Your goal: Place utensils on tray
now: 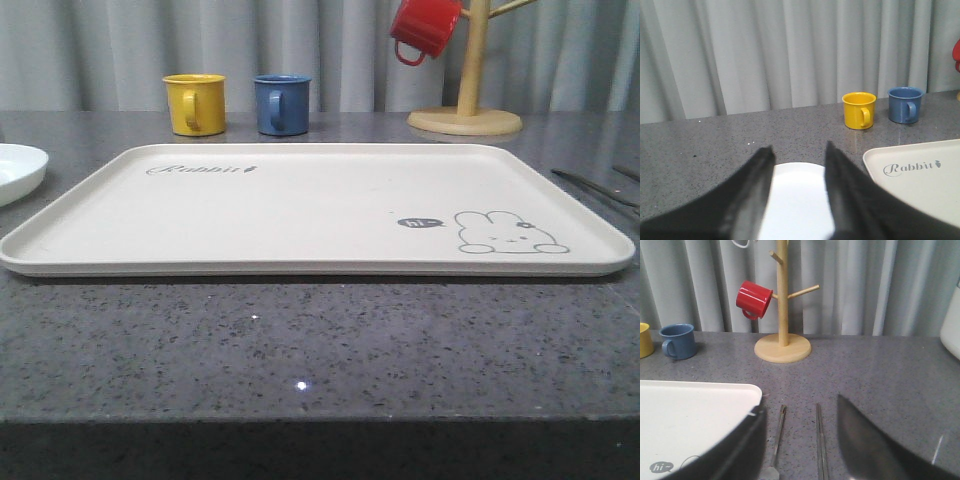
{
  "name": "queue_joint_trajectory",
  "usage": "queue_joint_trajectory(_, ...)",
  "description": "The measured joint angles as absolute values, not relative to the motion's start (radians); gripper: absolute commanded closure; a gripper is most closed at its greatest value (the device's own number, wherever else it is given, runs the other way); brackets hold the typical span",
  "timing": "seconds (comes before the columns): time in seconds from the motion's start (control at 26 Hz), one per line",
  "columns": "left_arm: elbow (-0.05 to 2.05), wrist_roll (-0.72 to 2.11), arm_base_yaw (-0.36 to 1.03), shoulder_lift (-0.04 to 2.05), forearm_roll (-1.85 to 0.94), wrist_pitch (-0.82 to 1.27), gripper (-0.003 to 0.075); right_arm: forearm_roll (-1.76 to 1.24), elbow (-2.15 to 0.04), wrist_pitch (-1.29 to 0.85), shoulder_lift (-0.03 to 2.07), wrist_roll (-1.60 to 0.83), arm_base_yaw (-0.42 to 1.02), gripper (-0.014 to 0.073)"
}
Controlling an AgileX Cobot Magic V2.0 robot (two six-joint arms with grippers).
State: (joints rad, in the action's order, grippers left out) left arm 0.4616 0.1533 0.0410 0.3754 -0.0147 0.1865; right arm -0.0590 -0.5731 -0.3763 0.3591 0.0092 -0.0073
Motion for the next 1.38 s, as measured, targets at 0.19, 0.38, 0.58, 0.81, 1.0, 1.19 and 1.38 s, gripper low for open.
queue_joint_trajectory(0.19,0.462,0.153,0.041,0.375,-0.017,0.189,0.0106,-0.059,-0.573,-0.38,0.359,0.009,-0.007,-0.0067)
queue_joint_trajectory(0.38,0.462,0.153,0.041,0.393,-0.018,0.207,0.0156,-0.059,-0.573,-0.38,0.359,0.009,-0.007,-0.0067)
queue_joint_trajectory(0.58,0.516,0.153,0.067,0.507,-0.018,0.257,0.0175,-0.059,-0.573,-0.38,0.359,0.009,-0.007,-0.0067)
queue_joint_trajectory(0.81,0.707,0.216,0.15,0.789,-0.018,0.471,0.0175,-0.059,-0.573,-0.38,0.361,0.009,-0.007,-0.0067)
queue_joint_trajectory(1.0,0.905,0.234,0.171,1.092,0.015,0.724,0.0175,-0.059,-0.573,-0.38,0.361,0.009,-0.007,-0.0067)
queue_joint_trajectory(1.19,1.046,0.234,0.171,1.329,0.056,0.864,0.0175,-0.059,-0.573,-0.38,0.361,0.009,-0.007,-0.0067)
queue_joint_trajectory(1.38,1.104,0.235,0.171,1.484,0.079,0.87,0.0176,-0.059,-0.573,-0.38,0.361,0.009,-0.007,-0.0067)
